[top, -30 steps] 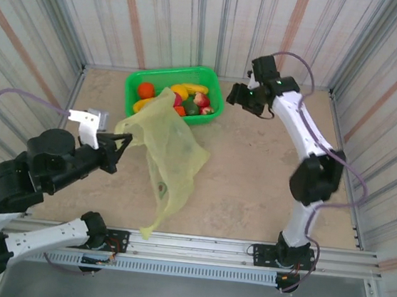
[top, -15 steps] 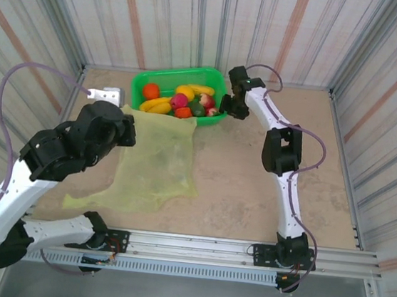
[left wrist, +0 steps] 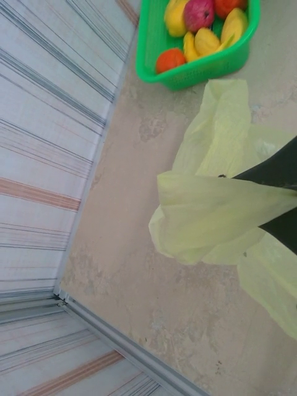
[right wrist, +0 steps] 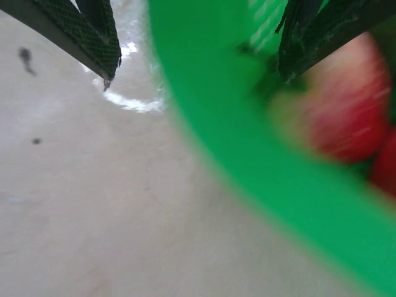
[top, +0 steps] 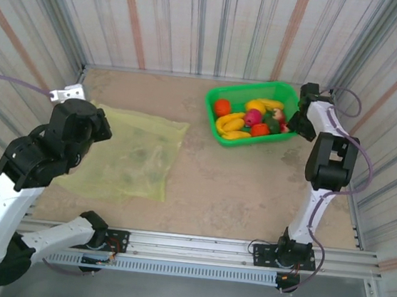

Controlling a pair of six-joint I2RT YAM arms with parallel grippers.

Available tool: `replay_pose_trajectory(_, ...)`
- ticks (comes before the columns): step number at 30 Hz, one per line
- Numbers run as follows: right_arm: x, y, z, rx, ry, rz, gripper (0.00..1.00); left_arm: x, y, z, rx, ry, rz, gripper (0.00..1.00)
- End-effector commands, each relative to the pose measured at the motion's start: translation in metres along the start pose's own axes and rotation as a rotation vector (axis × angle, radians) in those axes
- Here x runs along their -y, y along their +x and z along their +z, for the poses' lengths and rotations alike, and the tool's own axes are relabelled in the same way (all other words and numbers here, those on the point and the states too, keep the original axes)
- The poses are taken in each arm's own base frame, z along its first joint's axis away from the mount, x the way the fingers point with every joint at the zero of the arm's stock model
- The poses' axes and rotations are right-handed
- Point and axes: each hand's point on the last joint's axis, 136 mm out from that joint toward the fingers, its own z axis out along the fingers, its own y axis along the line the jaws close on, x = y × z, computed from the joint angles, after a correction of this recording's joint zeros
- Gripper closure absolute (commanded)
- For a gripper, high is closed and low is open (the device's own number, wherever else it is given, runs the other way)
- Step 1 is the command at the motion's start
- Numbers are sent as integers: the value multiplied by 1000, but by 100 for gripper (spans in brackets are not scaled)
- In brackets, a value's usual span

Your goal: Place the fake fruits into the plastic bag and tie a complex knot

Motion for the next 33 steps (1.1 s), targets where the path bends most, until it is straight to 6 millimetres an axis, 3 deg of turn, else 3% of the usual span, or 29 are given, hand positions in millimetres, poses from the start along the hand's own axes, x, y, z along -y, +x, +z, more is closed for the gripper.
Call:
replay_pose_trajectory(1,-42,-15,-73,154,-113,-71,29,6,-2,11,-20,-27,-4,100)
replay_pose_trajectory(3,-67,-6,-93,169,-192,-126,32,13,-2,20,-47,-20,-25,100)
replay_pose_trajectory(6,-116,27,-119,110,-402,-184,45,23,-9,31,-76,-19,-55,100)
replay_pose_trajectory(8,-133,44,-131,131,-435,-249,49,33,-15,37,-91,-18,-62,100)
replay_pose_trajectory(12,-135,62,-112,82,-398,-291,48,48,-19,45,-111,3,-84,100)
replay_pose_trajectory(16,-155,86,-89,-19,-441,-333,50,53,-28,46,-81,12,-112,100)
replay_pose_trajectory(20,-138,83,-54,-82,-338,-269,66,55,-47,41,-18,25,-161,100)
replay_pose_trajectory(24,-114,83,-30,-123,-270,-212,72,53,-60,37,35,17,-216,100)
replay_pose_trajectory(29,-79,85,-19,-116,-126,-218,79,52,-61,39,53,16,-291,100)
replay_pose_trajectory(33,-36,71,-29,-54,-47,-147,85,46,-60,37,68,3,-334,100)
